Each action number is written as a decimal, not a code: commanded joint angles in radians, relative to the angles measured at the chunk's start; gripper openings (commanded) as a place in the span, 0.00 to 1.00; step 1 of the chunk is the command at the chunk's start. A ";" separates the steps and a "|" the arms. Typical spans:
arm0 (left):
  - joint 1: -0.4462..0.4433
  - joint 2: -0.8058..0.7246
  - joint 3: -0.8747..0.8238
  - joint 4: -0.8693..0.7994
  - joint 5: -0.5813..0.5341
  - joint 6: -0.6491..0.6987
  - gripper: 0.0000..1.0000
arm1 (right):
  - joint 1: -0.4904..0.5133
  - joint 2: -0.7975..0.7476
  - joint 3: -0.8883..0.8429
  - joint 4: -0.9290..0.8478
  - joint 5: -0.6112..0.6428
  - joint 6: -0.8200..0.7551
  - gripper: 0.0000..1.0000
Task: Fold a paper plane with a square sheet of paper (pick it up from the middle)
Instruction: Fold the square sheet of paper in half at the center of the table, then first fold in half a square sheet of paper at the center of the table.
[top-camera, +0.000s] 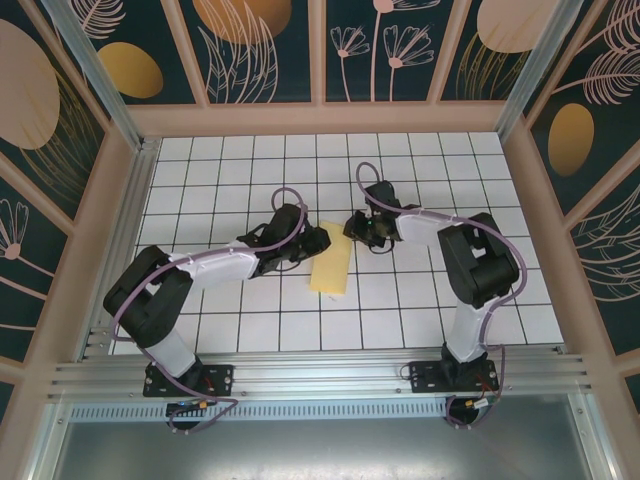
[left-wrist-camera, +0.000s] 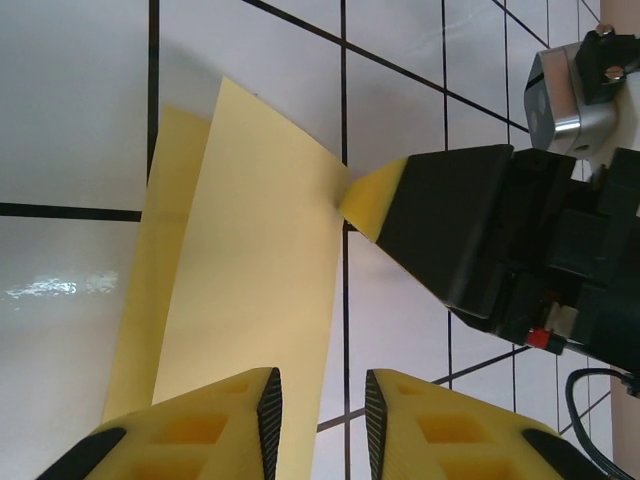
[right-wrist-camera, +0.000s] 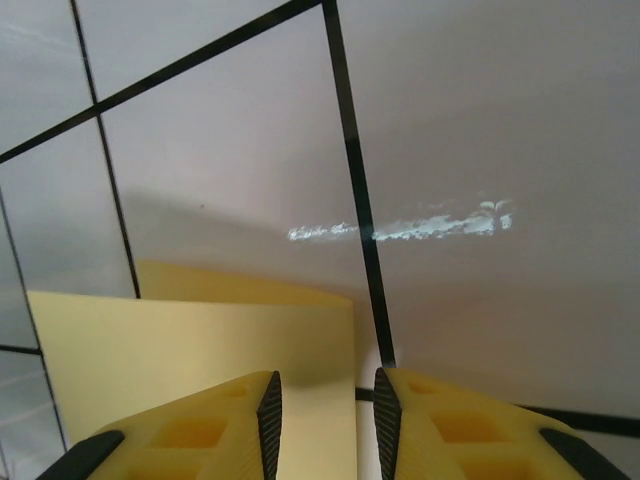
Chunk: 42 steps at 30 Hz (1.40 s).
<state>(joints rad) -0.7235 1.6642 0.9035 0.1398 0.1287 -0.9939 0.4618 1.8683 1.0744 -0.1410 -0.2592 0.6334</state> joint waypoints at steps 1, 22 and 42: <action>0.015 -0.028 -0.003 -0.026 -0.011 0.024 0.30 | 0.023 0.039 0.051 -0.068 0.035 -0.025 0.34; 0.042 0.109 0.141 -0.017 0.108 0.098 0.30 | -0.054 -0.189 -0.105 0.037 -0.020 -0.042 0.55; 0.016 0.487 0.522 -0.207 0.147 0.236 0.12 | -0.071 -0.445 -0.401 0.141 -0.092 0.078 0.39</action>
<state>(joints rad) -0.7105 2.1269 1.3796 -0.0238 0.2577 -0.8032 0.3870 1.4487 0.6914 -0.0360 -0.3267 0.6914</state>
